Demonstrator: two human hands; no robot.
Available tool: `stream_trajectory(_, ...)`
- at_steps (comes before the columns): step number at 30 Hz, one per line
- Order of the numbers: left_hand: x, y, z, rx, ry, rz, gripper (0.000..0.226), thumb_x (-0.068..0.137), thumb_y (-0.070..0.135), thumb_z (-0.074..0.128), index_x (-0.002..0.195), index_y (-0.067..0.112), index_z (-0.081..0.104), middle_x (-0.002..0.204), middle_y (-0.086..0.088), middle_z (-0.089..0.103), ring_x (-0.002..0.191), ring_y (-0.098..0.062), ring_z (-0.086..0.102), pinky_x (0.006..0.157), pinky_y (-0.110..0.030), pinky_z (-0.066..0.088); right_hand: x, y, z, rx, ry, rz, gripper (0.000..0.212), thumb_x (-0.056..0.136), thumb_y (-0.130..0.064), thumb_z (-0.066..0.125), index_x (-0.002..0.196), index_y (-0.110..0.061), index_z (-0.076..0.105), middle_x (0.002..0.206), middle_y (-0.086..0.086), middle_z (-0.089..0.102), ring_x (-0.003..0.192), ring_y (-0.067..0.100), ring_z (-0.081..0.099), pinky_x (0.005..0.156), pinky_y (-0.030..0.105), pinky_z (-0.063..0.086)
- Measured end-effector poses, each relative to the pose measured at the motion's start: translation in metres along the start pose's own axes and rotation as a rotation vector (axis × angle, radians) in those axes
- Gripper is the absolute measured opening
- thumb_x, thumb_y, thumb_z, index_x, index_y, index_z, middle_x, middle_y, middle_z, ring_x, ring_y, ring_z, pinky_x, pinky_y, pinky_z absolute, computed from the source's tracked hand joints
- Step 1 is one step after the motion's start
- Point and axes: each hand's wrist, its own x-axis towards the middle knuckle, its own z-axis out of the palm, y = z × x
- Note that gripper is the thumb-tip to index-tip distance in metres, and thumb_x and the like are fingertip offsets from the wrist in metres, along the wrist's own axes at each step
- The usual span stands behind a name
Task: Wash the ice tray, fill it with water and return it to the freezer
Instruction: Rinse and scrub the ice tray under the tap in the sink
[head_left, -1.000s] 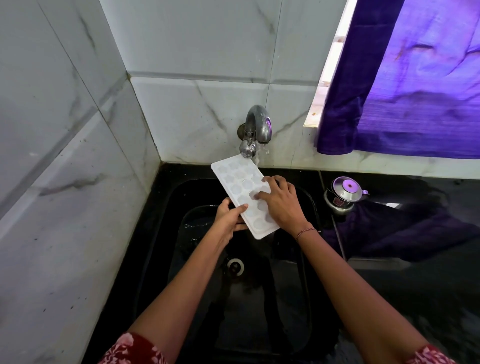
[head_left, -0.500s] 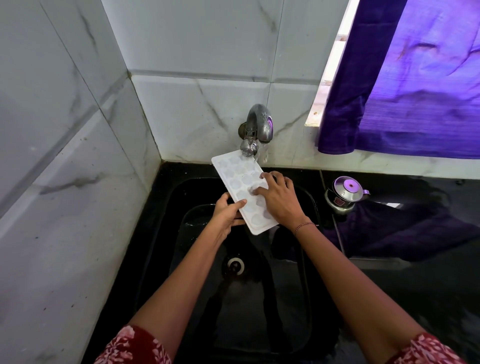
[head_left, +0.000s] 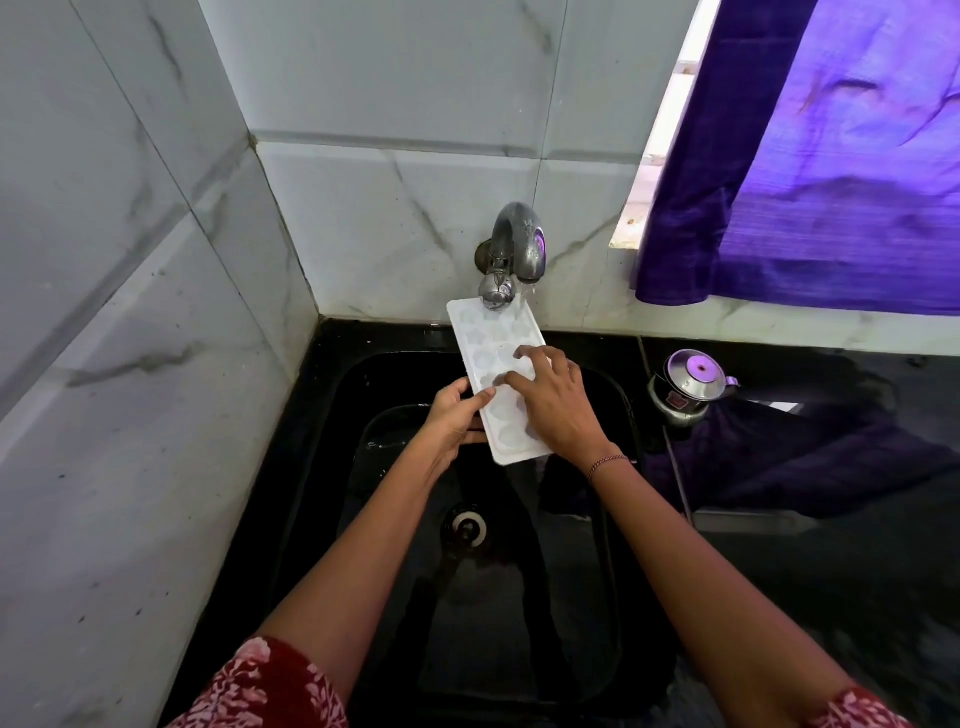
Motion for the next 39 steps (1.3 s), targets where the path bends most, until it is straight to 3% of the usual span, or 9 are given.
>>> stream_trajectory(8,0.0,-0.004,0.007,0.037,-0.064,0.007,0.03,0.095,0.027,0.052,0.122,0.016,0.056,0.093,-0.001,0.069,0.081,-0.016,0.067,0.061,-0.029,0.055,0.0,0.003,-0.007,-0.051,-0.075,-0.027,0.059,0.071,-0.011,0.071,0.126,-0.028,0.057,0.146,0.01,0.034,0.134,0.036,0.027,0.105,0.048,0.028)
stream_trajectory(12,0.001,-0.005,0.009,0.05,-0.071,-0.001,0.03,0.096,0.032,0.049,0.121,0.018,0.057,0.093,0.0,0.068,0.083,-0.016,0.066,0.065,-0.031,0.054,0.002,0.004,-0.006,-0.054,0.0,0.029,0.04,0.067,-0.012,0.077,0.104,-0.023,0.068,0.133,0.013,0.049,0.125,0.039,0.042,0.097,0.051,0.038)
stream_trajectory(16,0.003,0.0,0.009,0.067,-0.078,-0.018,0.027,0.097,0.034,0.046,0.119,0.021,0.056,0.096,0.002,0.067,0.088,-0.017,0.064,0.073,-0.035,0.054,0.0,0.001,-0.006,-0.06,-0.057,-0.011,0.06,0.068,-0.014,0.075,0.124,-0.026,0.058,0.142,0.012,0.039,0.131,0.039,0.033,0.101,0.051,0.033)
stream_trajectory(19,0.004,0.005,0.012,0.072,-0.08,-0.031,0.02,0.097,0.033,0.047,0.11,0.022,0.058,0.091,0.003,0.066,0.082,-0.015,0.064,0.071,-0.034,0.053,0.0,0.003,-0.007,-0.065,-0.021,0.04,0.051,0.067,-0.016,0.076,0.115,-0.025,0.063,0.137,0.012,0.046,0.127,0.039,0.039,0.098,0.052,0.037)
stream_trajectory(23,0.007,0.011,0.013,0.113,-0.09,-0.03,0.02,0.097,0.034,0.046,0.11,0.023,0.057,0.091,0.004,0.065,0.081,-0.014,0.063,0.066,-0.032,0.053,0.003,0.002,-0.008,-0.076,-0.052,0.056,0.064,0.066,-0.017,0.075,0.126,-0.026,0.056,0.146,0.011,0.035,0.133,0.038,0.03,0.103,0.05,0.032)
stream_trajectory(26,0.008,0.011,0.01,0.145,-0.091,-0.033,0.02,0.097,0.034,0.046,0.109,0.023,0.057,0.092,0.003,0.065,0.083,-0.015,0.063,0.068,-0.033,0.052,0.003,0.006,-0.006,-0.042,-0.031,0.018,0.045,0.08,-0.014,0.064,0.123,-0.026,0.059,0.143,0.011,0.039,0.133,0.038,0.032,0.1,0.05,0.035)
stream_trajectory(30,0.007,0.006,0.006,0.133,-0.082,-0.041,0.014,0.097,0.033,0.047,0.101,0.028,0.059,0.092,0.004,0.066,0.085,-0.015,0.063,0.072,-0.035,0.052,0.004,0.002,0.0,-0.039,0.002,0.036,0.039,0.073,-0.012,0.07,0.111,-0.021,0.065,0.135,0.014,0.048,0.126,0.039,0.042,0.095,0.051,0.04)
stream_trajectory(34,0.003,0.004,-0.01,0.202,-0.049,-0.038,0.024,0.096,0.027,0.05,0.12,0.024,0.055,0.096,0.001,0.066,0.088,-0.015,0.064,0.068,-0.034,0.054,0.0,-0.002,0.011,-0.019,-0.092,-0.036,0.052,0.09,-0.014,0.054,0.139,-0.03,0.043,0.151,0.015,0.026,0.138,0.04,0.022,0.104,0.05,0.031)
stream_trajectory(39,-0.001,-0.008,-0.031,0.368,0.052,-0.025,0.038,0.093,0.017,0.057,0.13,0.018,0.05,0.103,-0.007,0.065,0.091,-0.022,0.065,0.068,-0.037,0.056,-0.01,-0.013,0.026,0.079,-0.181,0.0,0.057,0.095,-0.009,0.044,0.145,-0.032,0.03,0.157,0.014,0.009,0.144,0.035,0.002,0.113,0.05,0.02)
